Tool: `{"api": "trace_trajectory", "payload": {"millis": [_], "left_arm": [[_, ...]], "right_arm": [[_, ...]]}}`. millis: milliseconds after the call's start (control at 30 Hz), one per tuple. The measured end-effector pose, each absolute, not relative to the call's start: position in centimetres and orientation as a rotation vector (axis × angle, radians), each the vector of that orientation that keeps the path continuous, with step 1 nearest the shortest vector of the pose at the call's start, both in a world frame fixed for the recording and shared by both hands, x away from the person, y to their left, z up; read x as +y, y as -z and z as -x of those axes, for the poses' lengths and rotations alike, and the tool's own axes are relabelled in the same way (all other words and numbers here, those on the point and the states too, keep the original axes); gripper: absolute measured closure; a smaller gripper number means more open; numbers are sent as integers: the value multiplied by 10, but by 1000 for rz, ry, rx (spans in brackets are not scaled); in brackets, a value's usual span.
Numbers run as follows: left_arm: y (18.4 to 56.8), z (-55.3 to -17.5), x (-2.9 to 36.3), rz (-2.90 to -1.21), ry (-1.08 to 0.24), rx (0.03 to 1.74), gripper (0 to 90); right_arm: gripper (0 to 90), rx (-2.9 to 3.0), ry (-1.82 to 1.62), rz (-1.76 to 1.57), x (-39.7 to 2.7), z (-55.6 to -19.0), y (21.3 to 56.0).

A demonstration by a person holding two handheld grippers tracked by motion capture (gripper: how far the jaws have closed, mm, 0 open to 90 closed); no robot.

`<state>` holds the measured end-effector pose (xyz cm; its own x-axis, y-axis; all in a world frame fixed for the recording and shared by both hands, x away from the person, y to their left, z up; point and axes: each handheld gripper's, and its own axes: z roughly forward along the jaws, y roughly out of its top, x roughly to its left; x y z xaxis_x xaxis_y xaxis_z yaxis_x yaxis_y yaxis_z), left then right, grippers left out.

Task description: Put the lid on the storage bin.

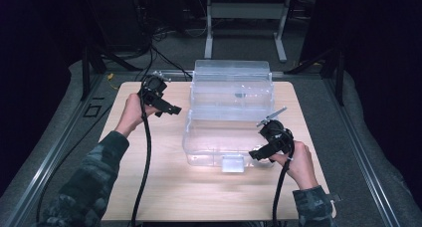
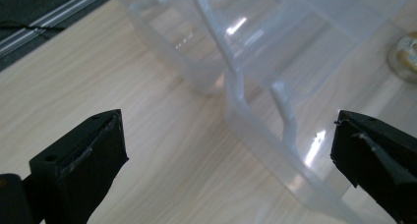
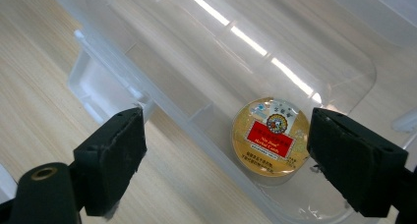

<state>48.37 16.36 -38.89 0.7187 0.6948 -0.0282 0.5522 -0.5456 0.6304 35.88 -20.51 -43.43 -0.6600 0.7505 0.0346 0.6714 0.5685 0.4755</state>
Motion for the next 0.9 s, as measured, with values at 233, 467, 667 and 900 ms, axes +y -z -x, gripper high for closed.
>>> {"api": "trace_trajectory", "payload": {"millis": [233,467,667,900], "left_arm": [[376,-497,134,-2307,-323,908,46],[378,-513,108,-2306,-313,875,20],[381,-521,89,-2296,-379,870,5],[378,-529,66,-2272,-388,845,16]], "right_arm": [[148,2630,-744,-1168,-204,-355,436],[148,2641,-734,-1179,-205,-354,445],[153,2641,-749,-1174,-204,-351,447],[154,2639,-762,-1177,-201,-351,456]]}}
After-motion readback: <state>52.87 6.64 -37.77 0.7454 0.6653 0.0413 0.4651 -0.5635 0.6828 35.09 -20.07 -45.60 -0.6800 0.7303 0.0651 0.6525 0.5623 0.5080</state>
